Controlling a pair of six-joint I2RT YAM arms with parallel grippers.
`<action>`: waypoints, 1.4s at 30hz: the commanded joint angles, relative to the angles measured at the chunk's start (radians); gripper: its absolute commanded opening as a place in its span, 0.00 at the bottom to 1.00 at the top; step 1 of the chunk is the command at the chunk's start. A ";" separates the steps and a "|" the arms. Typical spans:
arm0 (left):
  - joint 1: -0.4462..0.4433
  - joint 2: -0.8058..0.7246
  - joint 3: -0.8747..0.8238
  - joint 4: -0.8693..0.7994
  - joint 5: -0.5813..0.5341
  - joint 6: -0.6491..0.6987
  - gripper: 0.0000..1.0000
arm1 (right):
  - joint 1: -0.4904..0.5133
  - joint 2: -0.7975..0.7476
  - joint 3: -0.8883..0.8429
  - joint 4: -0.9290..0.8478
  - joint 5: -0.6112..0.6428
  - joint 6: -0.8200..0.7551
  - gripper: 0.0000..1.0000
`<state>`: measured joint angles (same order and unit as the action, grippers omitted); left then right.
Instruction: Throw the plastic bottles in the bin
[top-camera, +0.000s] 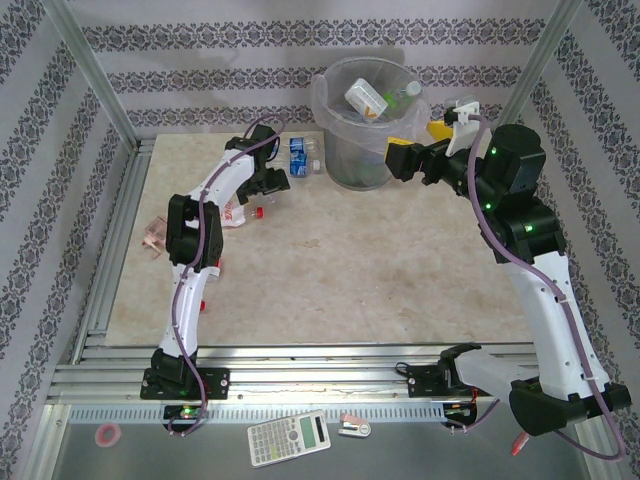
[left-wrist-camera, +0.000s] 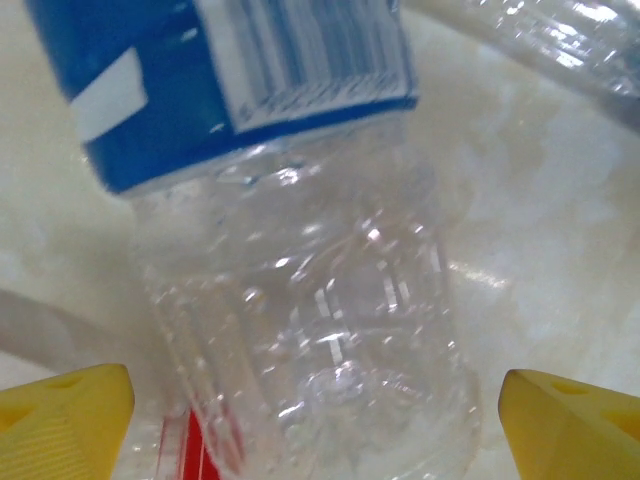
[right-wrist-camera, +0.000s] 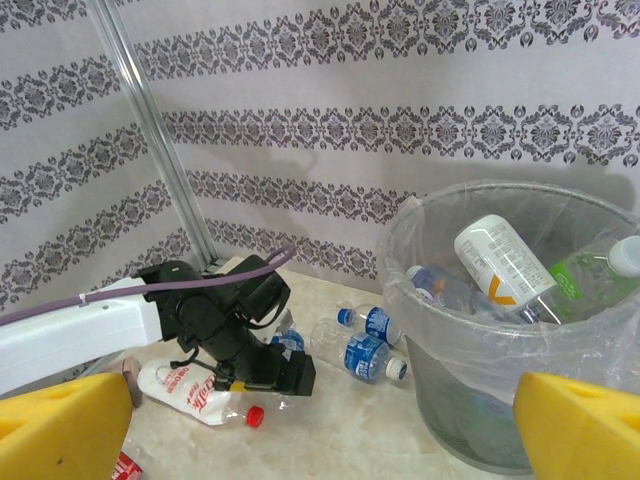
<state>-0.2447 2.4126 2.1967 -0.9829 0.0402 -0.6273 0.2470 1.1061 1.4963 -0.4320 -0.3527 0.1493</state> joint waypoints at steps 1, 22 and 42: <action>0.014 0.039 0.062 -0.037 -0.028 0.026 0.94 | 0.009 -0.002 0.011 -0.004 0.005 -0.019 0.98; 0.023 0.135 0.183 -0.137 -0.032 0.086 0.70 | 0.009 0.041 0.032 0.014 0.000 -0.014 0.98; 0.021 -0.354 -0.398 0.298 0.005 0.189 0.59 | 0.005 0.058 0.026 0.034 0.030 0.050 0.98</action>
<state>-0.2333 2.1502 1.8519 -0.8112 0.0341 -0.4770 0.2466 1.1484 1.4967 -0.4149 -0.3481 0.1623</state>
